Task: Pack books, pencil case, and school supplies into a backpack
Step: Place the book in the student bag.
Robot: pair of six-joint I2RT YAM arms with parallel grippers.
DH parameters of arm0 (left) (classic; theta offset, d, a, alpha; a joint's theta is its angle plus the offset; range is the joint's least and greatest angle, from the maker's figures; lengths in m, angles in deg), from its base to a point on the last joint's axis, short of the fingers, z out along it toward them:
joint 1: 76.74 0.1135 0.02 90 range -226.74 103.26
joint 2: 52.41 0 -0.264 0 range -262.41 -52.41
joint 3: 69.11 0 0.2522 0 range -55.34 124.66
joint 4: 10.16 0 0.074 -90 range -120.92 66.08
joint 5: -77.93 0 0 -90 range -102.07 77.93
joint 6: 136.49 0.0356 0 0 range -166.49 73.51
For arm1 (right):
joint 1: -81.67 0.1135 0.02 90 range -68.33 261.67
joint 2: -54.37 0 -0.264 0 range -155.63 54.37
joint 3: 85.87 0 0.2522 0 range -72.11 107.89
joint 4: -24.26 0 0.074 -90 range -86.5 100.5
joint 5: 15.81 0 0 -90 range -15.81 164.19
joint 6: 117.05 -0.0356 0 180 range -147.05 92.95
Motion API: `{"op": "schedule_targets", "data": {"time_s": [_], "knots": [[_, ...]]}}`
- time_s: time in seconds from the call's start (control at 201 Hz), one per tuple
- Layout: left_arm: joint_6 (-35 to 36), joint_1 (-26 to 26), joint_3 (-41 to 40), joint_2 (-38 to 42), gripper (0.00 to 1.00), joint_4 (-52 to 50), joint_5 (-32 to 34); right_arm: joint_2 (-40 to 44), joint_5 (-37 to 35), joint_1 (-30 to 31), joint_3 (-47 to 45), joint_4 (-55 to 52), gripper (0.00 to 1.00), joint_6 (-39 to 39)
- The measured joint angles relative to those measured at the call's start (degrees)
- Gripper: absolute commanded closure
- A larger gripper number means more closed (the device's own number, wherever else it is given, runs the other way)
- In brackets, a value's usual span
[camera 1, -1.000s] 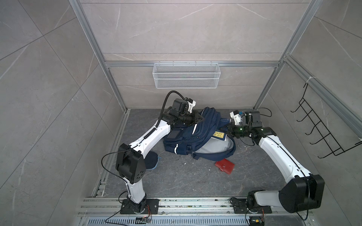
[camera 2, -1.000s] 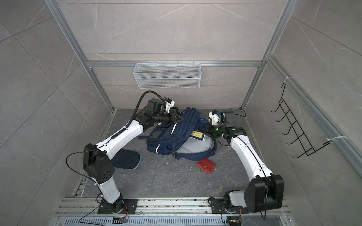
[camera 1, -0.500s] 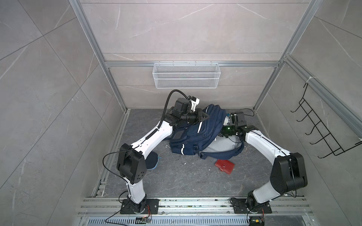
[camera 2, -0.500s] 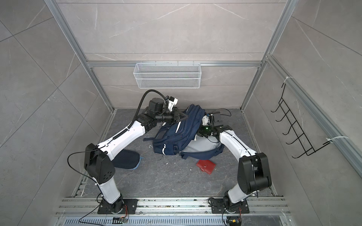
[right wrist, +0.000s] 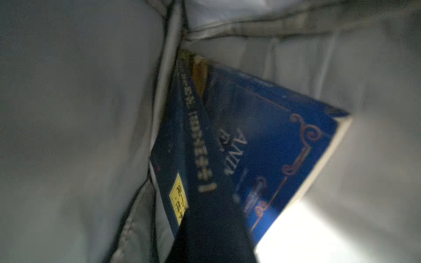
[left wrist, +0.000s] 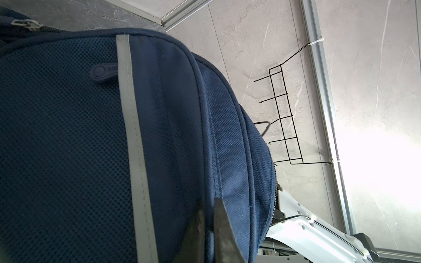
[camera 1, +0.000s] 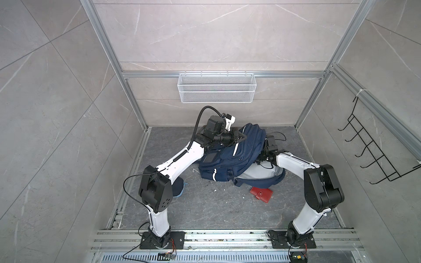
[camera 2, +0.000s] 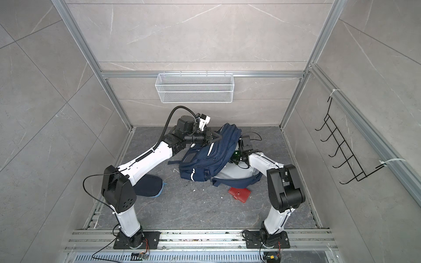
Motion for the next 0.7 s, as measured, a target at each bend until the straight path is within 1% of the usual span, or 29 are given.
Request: {"op": "schedule_targets", "data": {"time_s": [0.124,0.214,0.234,0.274,0.304,0.428,0.488,0.568,0.657,0.697], "knots": [[-0.44,-0.07,-0.31,-0.02,1.00,0.59,0.17,-1.07,-1.42,0.07,-0.09,0.37,0.65,-0.81],[-0.76,-0.07,-0.35,-0.09,1.00,0.76,0.44,-1.14,-2.80,0.11,-0.24,0.13,0.34,-0.52],[-0.85,-0.07,-0.35,-0.11,1.00,0.85,0.48,-1.14,-3.30,0.11,-0.26,0.02,0.29,-1.01],[-0.98,-0.07,-0.42,-0.13,1.00,1.14,0.52,-1.11,-3.65,0.11,-0.28,0.00,0.24,-0.72],[-1.09,-0.07,-0.52,-0.17,1.00,1.36,0.55,-1.09,-4.00,0.17,-0.28,-0.07,0.23,-0.52],[-1.55,-0.33,-1.33,-0.52,1.00,2.69,0.74,-0.22,-5.29,0.15,-0.44,-1.31,0.22,0.09],[-1.92,-0.44,-1.49,-0.74,1.00,3.39,0.96,0.68,-5.97,0.15,-0.44,-2.58,0.25,0.66],[-2.38,-0.44,-1.73,-0.76,1.00,3.91,1.11,1.95,-6.69,0.15,-0.44,-3.96,0.38,1.81],[-2.78,-0.44,-1.73,-0.76,1.00,4.39,1.42,2.67,-7.23,0.15,-0.37,-5.14,0.60,2.54],[-2.82,-0.44,-1.73,-0.76,1.00,4.55,1.57,2.69,-7.21,0.15,-0.33,-5.51,0.65,2.95]]}}
